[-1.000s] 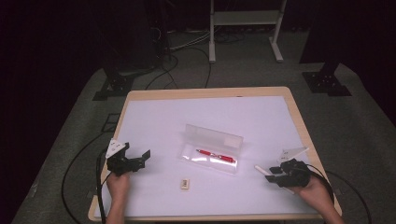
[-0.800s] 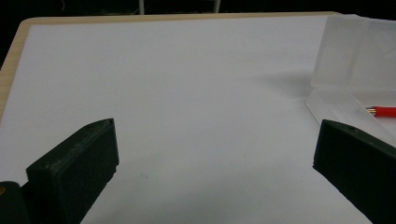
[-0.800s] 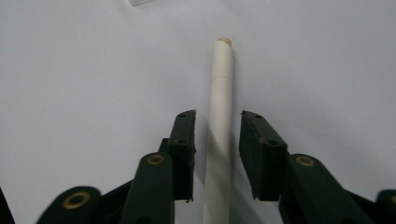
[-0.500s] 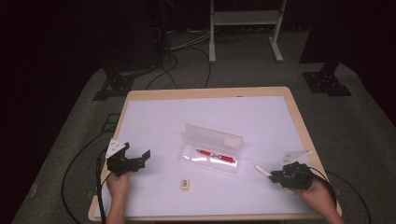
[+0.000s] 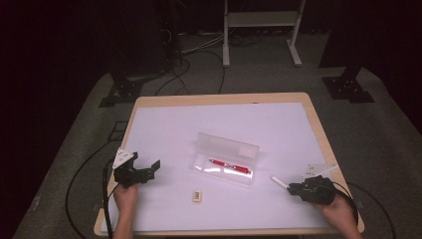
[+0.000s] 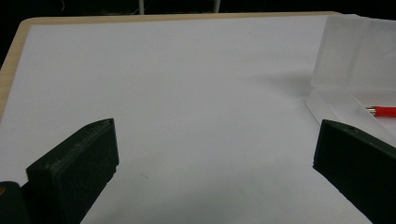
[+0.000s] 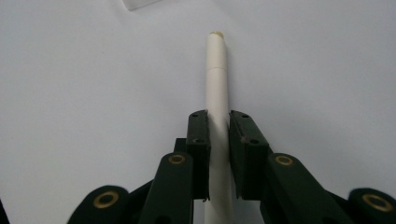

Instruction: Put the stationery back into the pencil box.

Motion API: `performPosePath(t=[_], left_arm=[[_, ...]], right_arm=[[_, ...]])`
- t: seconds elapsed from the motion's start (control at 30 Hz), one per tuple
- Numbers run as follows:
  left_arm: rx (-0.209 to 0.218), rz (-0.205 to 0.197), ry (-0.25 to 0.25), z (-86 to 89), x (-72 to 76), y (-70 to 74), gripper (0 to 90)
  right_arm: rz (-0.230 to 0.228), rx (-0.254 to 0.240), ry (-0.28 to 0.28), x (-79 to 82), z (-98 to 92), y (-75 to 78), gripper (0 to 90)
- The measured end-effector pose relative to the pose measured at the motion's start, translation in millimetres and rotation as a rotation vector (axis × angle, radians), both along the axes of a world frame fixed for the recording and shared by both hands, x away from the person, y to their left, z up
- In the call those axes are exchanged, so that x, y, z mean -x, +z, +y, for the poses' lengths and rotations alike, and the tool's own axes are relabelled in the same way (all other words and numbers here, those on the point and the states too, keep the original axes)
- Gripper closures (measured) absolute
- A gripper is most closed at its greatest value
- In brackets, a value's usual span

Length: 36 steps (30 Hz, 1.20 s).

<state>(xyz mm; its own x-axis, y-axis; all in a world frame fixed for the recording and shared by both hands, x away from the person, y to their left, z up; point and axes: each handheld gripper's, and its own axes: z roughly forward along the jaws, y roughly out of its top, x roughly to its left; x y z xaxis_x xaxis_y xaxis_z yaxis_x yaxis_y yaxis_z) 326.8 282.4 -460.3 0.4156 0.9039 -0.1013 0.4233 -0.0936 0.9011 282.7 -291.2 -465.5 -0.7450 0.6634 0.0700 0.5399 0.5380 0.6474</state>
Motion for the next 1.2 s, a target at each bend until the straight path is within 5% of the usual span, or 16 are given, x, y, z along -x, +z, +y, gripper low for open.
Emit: performPosePath(t=[0.23, 1.2], left_arm=[[-0.001, 0.001, 0.001, 0.0, -0.1, 0.0, 0.0], [0.002, 0.005, 0.0, 0.6, -0.4, 0.0, 0.0]], right_arm=[[-0.009, -0.04, -0.009, 3.7, 0.8, -0.6, 77.9], [-0.06, -0.023, 0.092, -6.4, 32.8, 29.1, 77.8]])
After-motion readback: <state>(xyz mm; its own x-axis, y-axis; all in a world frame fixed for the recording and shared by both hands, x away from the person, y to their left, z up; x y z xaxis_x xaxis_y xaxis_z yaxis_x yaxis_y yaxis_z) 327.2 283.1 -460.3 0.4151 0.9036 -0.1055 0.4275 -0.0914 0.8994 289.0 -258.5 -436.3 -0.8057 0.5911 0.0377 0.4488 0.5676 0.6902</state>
